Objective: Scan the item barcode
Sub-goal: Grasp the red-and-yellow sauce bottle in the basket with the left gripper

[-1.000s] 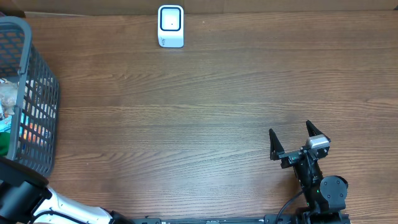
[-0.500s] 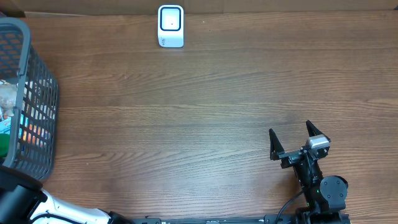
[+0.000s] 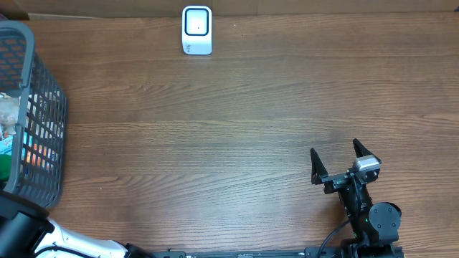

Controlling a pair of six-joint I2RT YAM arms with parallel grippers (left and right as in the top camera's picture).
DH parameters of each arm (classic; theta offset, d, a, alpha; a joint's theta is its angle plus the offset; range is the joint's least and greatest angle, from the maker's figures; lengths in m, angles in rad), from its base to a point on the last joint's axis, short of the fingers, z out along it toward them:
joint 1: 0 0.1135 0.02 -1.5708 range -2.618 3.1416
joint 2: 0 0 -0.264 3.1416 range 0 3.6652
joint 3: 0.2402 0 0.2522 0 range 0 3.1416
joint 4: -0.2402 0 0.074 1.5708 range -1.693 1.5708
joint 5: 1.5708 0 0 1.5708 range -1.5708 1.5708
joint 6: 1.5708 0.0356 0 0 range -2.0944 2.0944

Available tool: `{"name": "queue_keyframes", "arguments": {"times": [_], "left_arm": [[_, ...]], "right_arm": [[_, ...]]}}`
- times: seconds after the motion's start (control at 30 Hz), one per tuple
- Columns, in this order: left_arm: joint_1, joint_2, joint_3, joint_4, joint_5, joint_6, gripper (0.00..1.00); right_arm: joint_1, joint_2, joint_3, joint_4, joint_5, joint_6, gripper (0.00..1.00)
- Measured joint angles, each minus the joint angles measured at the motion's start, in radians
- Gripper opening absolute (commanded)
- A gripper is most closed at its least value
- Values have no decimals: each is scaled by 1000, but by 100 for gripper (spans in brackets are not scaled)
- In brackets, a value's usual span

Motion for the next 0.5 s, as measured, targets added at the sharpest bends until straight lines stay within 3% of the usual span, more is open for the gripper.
{"name": "queue_keyframes", "arguments": {"times": [0.13, 0.5], "left_arm": [[2, 3, -46, 42, -1, 1, 75], [1, 3, -56, 55, 23, -13, 34]], "right_arm": [[0, 0, 0, 0, 0, 0, 100], [0, 0, 0, 0, 0, 0, 100]]}}
